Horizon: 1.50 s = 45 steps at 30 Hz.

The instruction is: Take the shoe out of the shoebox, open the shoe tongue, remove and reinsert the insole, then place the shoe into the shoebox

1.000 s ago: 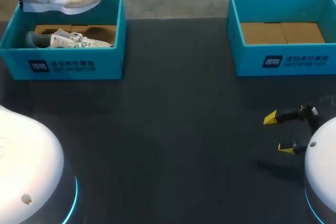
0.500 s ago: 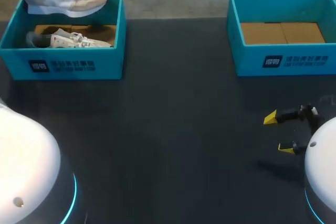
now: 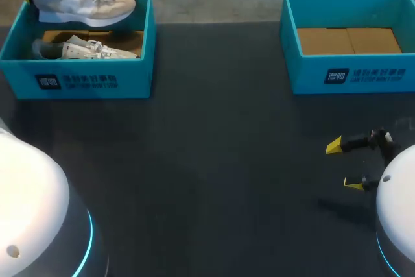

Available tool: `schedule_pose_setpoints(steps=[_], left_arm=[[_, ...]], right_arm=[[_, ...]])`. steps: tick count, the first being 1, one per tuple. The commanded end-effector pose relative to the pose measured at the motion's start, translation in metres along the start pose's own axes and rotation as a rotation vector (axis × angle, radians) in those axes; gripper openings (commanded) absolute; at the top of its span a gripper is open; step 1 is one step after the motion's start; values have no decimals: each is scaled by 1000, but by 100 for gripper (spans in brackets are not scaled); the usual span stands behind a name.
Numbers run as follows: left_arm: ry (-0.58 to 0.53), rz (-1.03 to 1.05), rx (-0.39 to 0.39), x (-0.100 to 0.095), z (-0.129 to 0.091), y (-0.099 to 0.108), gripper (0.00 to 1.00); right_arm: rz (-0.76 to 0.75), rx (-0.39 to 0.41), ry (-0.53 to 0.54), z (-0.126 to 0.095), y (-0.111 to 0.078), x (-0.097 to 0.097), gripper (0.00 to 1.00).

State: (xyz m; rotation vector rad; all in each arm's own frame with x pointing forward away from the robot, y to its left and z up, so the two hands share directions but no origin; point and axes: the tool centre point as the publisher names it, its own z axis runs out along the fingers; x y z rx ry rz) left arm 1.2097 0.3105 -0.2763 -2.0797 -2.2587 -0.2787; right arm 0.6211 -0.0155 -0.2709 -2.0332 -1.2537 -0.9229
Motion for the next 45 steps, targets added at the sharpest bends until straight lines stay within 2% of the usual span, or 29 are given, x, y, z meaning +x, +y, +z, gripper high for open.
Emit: schedule_pose_setpoints(steps=[1,21,45], left_arm=[[0,5,17,0,8,8,0],[26,-28,44,-6,34,10,0],[35,-46,40,-13,52,8,0]], right_arm=[[-1,-4,0,-1,-2,0,100],[-1,-4,0,-1,-2,0,100],[-1,-4,0,-1,-2,0,100]])
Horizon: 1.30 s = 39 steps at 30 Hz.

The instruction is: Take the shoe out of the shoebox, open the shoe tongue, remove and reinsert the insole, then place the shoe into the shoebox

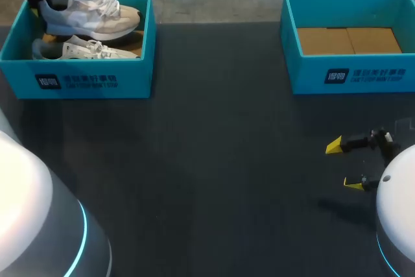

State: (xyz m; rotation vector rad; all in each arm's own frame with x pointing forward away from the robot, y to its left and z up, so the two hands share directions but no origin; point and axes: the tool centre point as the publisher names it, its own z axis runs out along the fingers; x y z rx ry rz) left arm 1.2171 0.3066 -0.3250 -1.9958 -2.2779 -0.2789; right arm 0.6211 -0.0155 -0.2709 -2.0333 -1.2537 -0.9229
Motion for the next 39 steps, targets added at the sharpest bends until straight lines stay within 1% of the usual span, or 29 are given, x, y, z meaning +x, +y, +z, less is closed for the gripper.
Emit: schedule_pose_setpoints(steps=[1,6,17,29,39], left_arm=[[1,0,10,-1,5,5,0],[7,6,13,-4,9,1,0],[29,-1,2,-9,13,0,0],[42,-2,26,-14,26,-4,0],[28,-10,26,-15,32,-4,0]], right_arm=[[-1,-4,0,-1,-2,0,100],[-1,-4,0,-1,-2,0,100],[-1,-4,0,-1,-2,0,100],[-1,-4,0,-1,-2,0,100],[-1,-4,0,-1,-2,0,100]])
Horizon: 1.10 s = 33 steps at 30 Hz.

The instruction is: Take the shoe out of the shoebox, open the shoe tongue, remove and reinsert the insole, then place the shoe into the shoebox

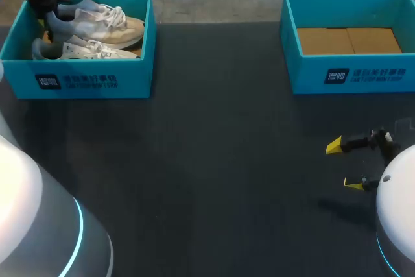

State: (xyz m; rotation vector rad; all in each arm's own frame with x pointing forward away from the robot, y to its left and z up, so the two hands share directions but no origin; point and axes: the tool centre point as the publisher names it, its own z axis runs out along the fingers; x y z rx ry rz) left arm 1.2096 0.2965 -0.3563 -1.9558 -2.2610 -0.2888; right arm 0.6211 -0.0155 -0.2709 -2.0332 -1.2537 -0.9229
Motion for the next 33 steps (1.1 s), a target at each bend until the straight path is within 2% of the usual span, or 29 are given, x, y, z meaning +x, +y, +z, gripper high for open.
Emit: schedule_pose_setpoints(steps=[1,32,33], left_arm=[[-9,-1,7,-1,4,7,0],[-107,-13,19,-7,17,4,0],[-111,-15,18,-7,17,4,7]], right_arm=[[-1,-4,0,-1,-2,0,100],[-1,-4,0,-1,-2,0,100],[-1,-4,0,-1,-2,0,100]])
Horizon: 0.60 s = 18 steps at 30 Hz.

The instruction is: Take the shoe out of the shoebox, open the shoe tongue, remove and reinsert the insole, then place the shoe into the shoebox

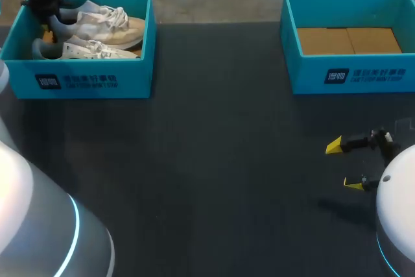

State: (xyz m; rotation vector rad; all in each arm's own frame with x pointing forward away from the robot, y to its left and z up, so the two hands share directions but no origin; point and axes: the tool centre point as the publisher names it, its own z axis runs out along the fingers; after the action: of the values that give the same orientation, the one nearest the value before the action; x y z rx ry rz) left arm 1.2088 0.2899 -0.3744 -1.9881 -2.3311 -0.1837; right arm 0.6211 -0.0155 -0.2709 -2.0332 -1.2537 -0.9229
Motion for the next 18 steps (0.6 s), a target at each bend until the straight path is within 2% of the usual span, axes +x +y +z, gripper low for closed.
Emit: schedule_pose_setpoints(steps=[1,3,6,18], left_arm=[[-18,1,5,4,0,7,23],[-21,1,3,5,0,7,38],[-29,-1,3,6,0,8,45],[-52,6,-14,8,-12,11,45]], right_arm=[[-1,-4,0,-1,-2,0,100],[-1,-4,0,-1,-2,0,100],[-1,-4,0,-1,-2,0,100],[-1,-4,0,-1,-2,0,100]])
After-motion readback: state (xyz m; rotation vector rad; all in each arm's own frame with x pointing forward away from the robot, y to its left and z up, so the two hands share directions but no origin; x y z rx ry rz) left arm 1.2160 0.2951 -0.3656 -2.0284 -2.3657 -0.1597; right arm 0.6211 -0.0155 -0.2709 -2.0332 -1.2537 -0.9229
